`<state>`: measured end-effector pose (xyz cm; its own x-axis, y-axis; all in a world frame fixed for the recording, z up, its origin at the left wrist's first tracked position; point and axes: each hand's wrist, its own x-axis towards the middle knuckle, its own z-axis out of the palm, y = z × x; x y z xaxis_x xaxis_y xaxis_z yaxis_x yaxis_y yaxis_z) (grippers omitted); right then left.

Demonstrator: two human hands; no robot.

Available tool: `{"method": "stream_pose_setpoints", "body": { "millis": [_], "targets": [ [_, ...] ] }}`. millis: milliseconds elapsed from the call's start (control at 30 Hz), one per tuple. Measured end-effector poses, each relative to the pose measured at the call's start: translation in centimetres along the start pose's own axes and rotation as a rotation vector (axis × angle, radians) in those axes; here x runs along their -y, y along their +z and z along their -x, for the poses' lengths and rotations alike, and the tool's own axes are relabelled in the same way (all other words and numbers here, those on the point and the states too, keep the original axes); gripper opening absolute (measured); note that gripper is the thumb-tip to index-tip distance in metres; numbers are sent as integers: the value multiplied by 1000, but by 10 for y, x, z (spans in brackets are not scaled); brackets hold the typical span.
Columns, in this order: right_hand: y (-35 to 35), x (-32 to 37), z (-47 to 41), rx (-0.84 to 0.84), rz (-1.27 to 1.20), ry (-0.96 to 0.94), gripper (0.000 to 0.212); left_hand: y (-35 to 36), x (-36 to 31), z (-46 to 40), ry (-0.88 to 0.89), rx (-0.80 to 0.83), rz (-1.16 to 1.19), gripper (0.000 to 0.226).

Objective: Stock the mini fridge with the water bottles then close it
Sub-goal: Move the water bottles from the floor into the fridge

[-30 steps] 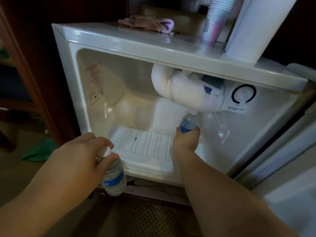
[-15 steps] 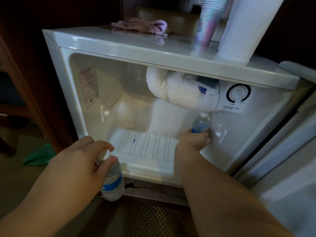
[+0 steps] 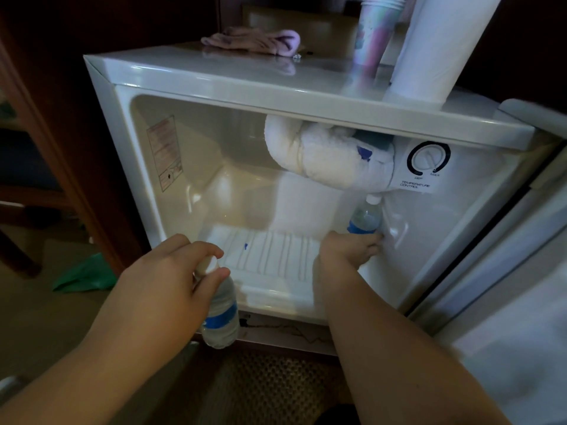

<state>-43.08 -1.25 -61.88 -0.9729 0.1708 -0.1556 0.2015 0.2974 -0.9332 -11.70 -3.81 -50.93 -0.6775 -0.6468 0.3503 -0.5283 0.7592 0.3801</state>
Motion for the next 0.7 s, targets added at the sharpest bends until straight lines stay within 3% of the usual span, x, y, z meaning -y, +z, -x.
{"method": "stream_pose_setpoints", "body": {
  "millis": [133, 367, 533, 700],
  "targets": [
    [-21, -1, 27, 117, 1, -42, 101, 8, -12, -13, 11, 7, -29, 38],
    [-87, -3, 73, 347, 65, -77, 72, 43, -42, -71, -29, -73, 112, 36],
    [-126, -14, 91, 500, 61, -36, 76, 89, -58, -109, -75, -98, 236, 34],
    [-136, -22, 95, 570, 135, -119, 82, 130, -76, -135, -72, -65, 263, 40]
  ]
}}
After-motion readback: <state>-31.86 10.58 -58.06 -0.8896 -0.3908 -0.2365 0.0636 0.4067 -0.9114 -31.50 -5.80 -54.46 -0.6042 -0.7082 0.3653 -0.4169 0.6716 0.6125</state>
